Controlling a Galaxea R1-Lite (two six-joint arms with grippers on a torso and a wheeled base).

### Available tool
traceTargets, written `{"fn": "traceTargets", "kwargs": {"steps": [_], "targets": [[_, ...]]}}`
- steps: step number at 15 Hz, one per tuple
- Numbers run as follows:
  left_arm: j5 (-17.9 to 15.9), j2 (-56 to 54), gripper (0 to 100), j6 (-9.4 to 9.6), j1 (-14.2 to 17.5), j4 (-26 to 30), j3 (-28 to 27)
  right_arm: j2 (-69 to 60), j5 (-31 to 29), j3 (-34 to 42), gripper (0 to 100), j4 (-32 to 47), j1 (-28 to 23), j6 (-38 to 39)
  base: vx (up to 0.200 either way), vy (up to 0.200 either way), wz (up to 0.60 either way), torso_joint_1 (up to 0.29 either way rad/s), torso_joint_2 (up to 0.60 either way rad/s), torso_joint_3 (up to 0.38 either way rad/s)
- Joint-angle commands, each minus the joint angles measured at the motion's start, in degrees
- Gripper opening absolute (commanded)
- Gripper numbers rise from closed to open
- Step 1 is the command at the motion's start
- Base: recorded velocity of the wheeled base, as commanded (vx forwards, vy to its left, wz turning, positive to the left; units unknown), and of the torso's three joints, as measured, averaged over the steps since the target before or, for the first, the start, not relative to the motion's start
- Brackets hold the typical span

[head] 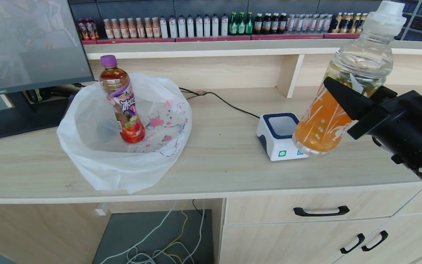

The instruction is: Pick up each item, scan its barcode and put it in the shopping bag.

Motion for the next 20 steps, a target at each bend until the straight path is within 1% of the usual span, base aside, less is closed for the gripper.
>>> {"fn": "traceTargets", "kwargs": {"steps": [1, 7, 9, 11, 13, 14, 16, 18, 20], "targets": [[-0.1, 0.0, 100, 0.13, 0.0, 0.0, 0.0, 0.2, 0.0, -0.5, 0, 0.0, 0.0, 0.0, 0.000, 0.000, 0.00, 0.000, 0.00, 0.000], [0.0, 0.0, 100, 0.13, 0.0, 0.0, 0.0, -0.8, 0.0, -1.9, 0, -0.3, 0.1, 0.1, 0.000, 0.000, 0.00, 0.000, 0.00, 0.000], [0.0, 0.0, 100, 0.13, 0.0, 0.0, 0.0, -1.3, -0.1, -2.6, 0, -0.7, 0.1, 3.1, 0.000, 0.000, 0.00, 0.000, 0.00, 0.000], [0.0, 0.0, 100, 0.13, 0.0, 0.0, 0.0, -0.8, -0.1, -4.5, 0, -0.7, 0.0, 4.2, 0.000, 0.000, 0.00, 0.000, 0.00, 0.000], [0.0, 0.0, 100, 0.13, 0.0, 0.0, 0.0, 1.3, -0.3, -6.7, 0, -0.7, 0.0, 6.4, 0.000, 0.000, 0.00, 0.000, 0.00, 0.000], [0.0, 0.0, 100, 0.13, 0.0, 0.0, 0.0, 4.0, -1.1, -11.5, 0, -0.1, 0.0, 8.9, 0.000, 0.000, 0.00, 0.000, 0.00, 0.000], [0.0, 0.0, 100, 0.13, 0.0, 0.0, 0.0, 6.1, -4.8, -15.8, 0, 1.8, 0.0, 13.2, 0.000, 0.000, 0.00, 0.000, 0.00, 0.000], [0.0, 0.0, 100, 0.13, 0.0, 0.0, 0.0, 6.3, -5.6, -17.5, 0, 3.5, 0.1, 15.6, 0.000, 0.000, 0.00, 0.000, 0.00, 0.000], [0.0, 0.0, 100, 0.13, 0.0, 0.0, 0.0, 7.2, -5.8, -17.5, 0, 3.7, -1.1, 20.4, 0.000, 0.000, 0.00, 0.000, 0.00, 0.000]]}}
